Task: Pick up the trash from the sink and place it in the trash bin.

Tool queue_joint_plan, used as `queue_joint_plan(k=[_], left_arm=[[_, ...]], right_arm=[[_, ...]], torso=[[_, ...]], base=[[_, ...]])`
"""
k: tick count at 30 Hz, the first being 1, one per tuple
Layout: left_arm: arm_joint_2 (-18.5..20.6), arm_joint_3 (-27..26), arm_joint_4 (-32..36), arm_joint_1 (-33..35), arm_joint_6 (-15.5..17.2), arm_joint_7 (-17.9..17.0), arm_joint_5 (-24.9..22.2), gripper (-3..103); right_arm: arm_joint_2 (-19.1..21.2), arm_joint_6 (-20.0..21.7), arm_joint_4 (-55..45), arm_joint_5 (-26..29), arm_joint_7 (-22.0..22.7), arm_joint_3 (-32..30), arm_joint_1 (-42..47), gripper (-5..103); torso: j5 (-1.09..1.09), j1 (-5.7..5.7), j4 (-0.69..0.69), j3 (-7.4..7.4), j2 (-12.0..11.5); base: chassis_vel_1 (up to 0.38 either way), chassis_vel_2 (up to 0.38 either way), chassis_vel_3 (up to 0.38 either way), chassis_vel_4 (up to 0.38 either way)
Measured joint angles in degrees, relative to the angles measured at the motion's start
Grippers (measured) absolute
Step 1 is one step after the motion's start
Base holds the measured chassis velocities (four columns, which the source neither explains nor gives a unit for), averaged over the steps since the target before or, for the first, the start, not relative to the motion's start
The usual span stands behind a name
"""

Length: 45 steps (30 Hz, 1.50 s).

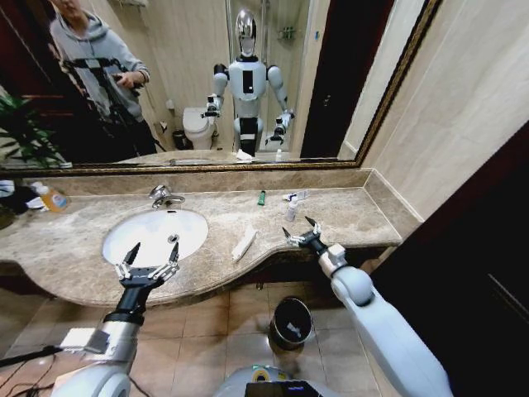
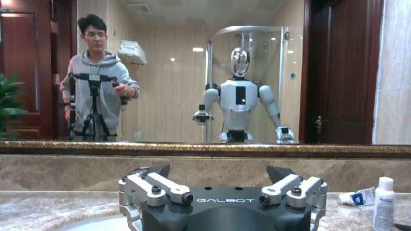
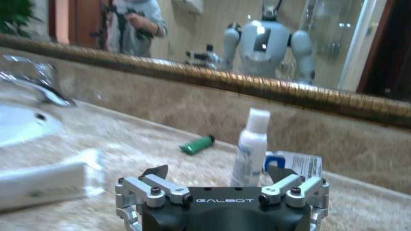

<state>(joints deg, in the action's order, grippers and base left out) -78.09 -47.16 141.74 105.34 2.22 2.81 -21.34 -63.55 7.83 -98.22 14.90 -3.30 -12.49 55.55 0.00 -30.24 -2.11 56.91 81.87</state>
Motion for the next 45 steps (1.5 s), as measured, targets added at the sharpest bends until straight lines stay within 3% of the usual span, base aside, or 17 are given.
queue_joint_plan(k=[9,19,23,27,32,38,44,45], left_arm=[[0.0,0.0,0.0,0.0,0.0,0.0,0.0,100],[0.0,0.0,0.0,0.0,0.0,0.0,0.0,100],[0.0,0.0,0.0,0.0,0.0,0.0,0.0,100],[0.0,0.0,0.0,0.0,0.0,0.0,0.0,100],[0.0,0.0,0.0,0.0,0.0,0.0,0.0,100],[0.0,0.0,0.0,0.0,0.0,0.0,0.0,100],[0.0,0.0,0.0,0.0,0.0,0.0,0.0,100],[0.0,0.0,0.0,0.0,0.0,0.0,0.0,100]], right_arm=[[-2.9,-2.2,11.7,0.3,0.7,1.7,-9.2,100],[-4.2,-2.4,17.1,1.2,-1.0,1.8,-13.3,101],[-4.7,-3.1,18.5,1.1,-2.4,1.9,-13.9,89],[-4.8,-3.3,18.7,1.0,-3.1,1.8,-13.9,67],[-4.9,-3.4,18.6,0.8,-3.4,1.7,-13.8,56],[-4.7,-3.3,17.2,0.6,-3.6,1.3,-12.7,30],[-4.3,-3.0,16.3,0.8,-3.6,1.1,-12.1,20],[-4.3,-3.0,15.8,0.8,-3.6,0.9,-11.7,14]], torso=[[0.00,0.00,0.00,-0.01,0.0],[0.00,0.01,0.00,-0.01,0.0],[0.00,0.01,0.00,-0.01,0.0],[0.00,0.01,0.00,-0.01,0.0],[0.00,0.01,0.00,-0.01,0.0],[0.00,0.01,0.00,-0.01,0.0],[0.00,0.01,0.00,-0.01,0.0],[0.00,0.01,0.00,-0.01,0.0]], base=[[0.000,0.000,0.000,0.000],[0.000,0.000,0.000,0.000],[0.000,0.000,0.000,0.000],[0.000,0.000,0.000,0.000],[0.000,0.000,0.000,0.000],[0.000,0.000,0.000,0.000],[0.000,0.000,0.000,0.000],[0.000,0.000,0.000,0.000]])
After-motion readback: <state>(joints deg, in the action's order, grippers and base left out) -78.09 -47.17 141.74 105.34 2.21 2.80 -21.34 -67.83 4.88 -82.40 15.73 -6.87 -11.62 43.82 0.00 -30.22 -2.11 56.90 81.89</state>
